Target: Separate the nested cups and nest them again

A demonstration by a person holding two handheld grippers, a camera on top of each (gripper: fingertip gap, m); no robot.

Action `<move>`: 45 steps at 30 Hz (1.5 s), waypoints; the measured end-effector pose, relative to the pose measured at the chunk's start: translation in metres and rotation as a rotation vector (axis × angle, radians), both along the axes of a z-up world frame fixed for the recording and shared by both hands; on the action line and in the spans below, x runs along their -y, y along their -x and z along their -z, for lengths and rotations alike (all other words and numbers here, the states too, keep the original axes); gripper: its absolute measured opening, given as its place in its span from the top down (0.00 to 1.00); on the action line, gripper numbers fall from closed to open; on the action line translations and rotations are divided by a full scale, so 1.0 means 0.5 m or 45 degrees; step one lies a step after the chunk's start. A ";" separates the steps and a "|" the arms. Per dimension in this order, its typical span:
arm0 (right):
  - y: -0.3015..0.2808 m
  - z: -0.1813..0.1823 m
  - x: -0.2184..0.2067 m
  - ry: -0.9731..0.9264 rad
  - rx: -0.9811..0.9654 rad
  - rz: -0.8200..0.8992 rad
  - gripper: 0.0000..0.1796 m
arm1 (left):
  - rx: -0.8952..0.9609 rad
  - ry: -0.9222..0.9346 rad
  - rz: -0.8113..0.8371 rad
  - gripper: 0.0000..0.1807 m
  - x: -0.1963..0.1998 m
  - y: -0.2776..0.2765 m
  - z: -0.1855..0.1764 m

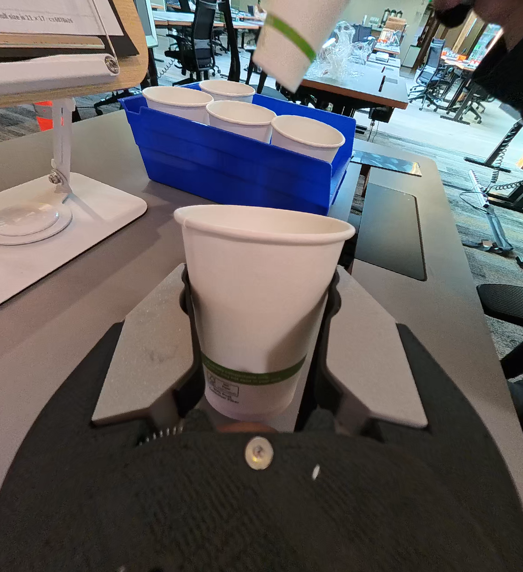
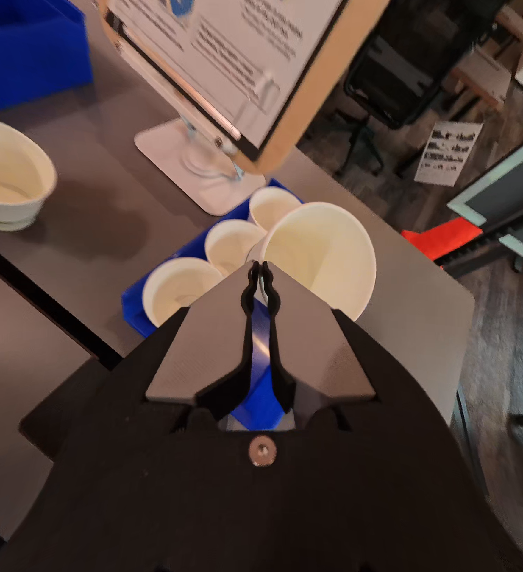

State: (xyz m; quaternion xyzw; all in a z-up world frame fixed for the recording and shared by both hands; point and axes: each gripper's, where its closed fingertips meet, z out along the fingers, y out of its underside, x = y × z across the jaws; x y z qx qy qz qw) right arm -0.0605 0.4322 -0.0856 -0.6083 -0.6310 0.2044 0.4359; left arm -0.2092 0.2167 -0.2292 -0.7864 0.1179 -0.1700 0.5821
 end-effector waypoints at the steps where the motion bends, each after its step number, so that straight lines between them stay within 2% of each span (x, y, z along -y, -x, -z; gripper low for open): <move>1: -0.007 0.025 -0.015 0.001 0.040 0.022 1.00 | 0.000 0.001 0.000 0.51 0.000 0.000 0.001; 8: -0.026 0.185 -0.087 -0.148 0.391 0.119 1.00 | 0.012 0.007 -0.010 0.51 -0.001 0.006 0.004; 13: 0.001 0.263 -0.089 -0.104 0.527 0.072 1.00 | 0.008 0.020 -0.003 0.51 -0.002 0.005 0.010; 17: 0.032 0.266 -0.092 -0.027 0.456 0.083 0.99 | 0.005 0.027 0.003 0.51 -0.003 0.002 0.013; 20: 0.037 0.250 -0.098 -0.059 0.433 0.095 0.94 | 0.015 0.019 0.005 0.51 -0.002 0.003 0.009; 24: 0.038 0.216 -0.072 -0.072 0.385 0.071 0.93 | 0.011 0.012 0.022 0.52 0.000 -0.004 0.006; 27: 0.072 0.159 0.012 0.038 0.216 -0.054 0.93 | -0.003 0.006 0.042 0.52 0.001 -0.012 0.005; 30: 0.119 0.123 0.161 0.217 0.110 -0.318 0.92 | -0.018 0.006 0.050 0.52 0.001 -0.018 0.007; 33: 0.156 0.124 0.304 0.302 0.116 -0.549 0.91 | -0.024 0.003 0.050 0.52 0.001 -0.018 0.007; 36: 0.191 0.149 0.411 0.326 0.159 -0.682 0.91 | -0.029 -0.008 0.050 0.52 0.002 -0.019 0.003; 40: 0.235 0.183 0.497 0.363 0.202 -0.738 0.91 | -0.042 -0.013 0.050 0.52 0.002 -0.020 0.003; 43: 0.260 0.214 0.518 0.355 0.250 -0.726 0.91 | -0.050 -0.011 0.055 0.52 0.002 -0.023 0.005; 45: 0.266 0.234 0.530 0.370 0.287 -0.744 0.95 | -0.059 -0.008 0.056 0.52 0.001 -0.024 0.006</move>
